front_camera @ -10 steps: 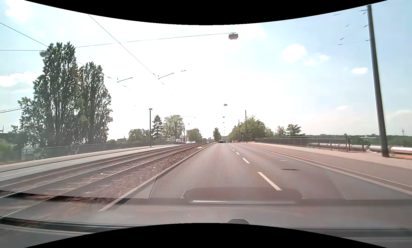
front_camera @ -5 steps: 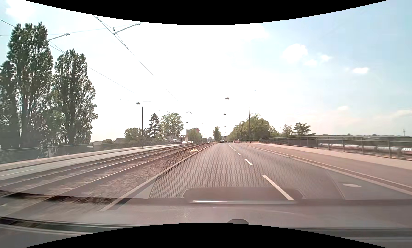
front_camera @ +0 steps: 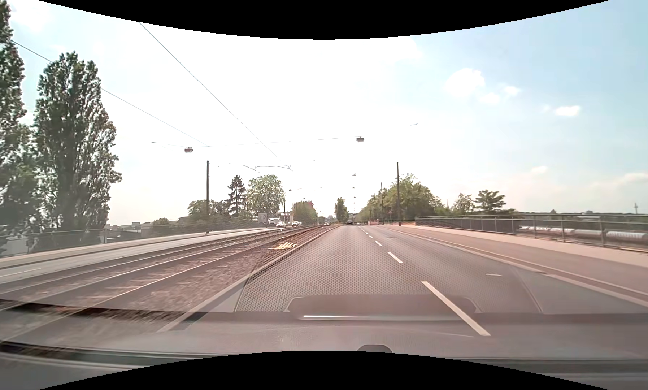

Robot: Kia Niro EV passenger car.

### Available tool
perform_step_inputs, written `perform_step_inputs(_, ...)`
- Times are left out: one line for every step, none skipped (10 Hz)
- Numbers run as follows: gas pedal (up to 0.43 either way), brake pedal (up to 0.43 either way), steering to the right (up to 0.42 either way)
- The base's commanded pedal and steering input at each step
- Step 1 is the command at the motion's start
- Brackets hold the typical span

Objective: Follow the waypoints while adhering to traffic rules and regulations

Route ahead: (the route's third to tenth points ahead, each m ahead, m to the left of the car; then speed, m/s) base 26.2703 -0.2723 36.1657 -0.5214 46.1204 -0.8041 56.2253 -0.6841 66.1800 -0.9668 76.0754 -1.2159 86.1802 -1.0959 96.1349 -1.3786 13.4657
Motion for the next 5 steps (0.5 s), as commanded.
perform_step_inputs(0.059, 0.000, -0.004)
perform_step_inputs(0.059, 0.000, -0.004)
perform_step_inputs(0.059, 0.000, -0.004)
perform_step_inputs(0.059, 0.000, -0.004)
perform_step_inputs(0.059, 0.000, -0.004)
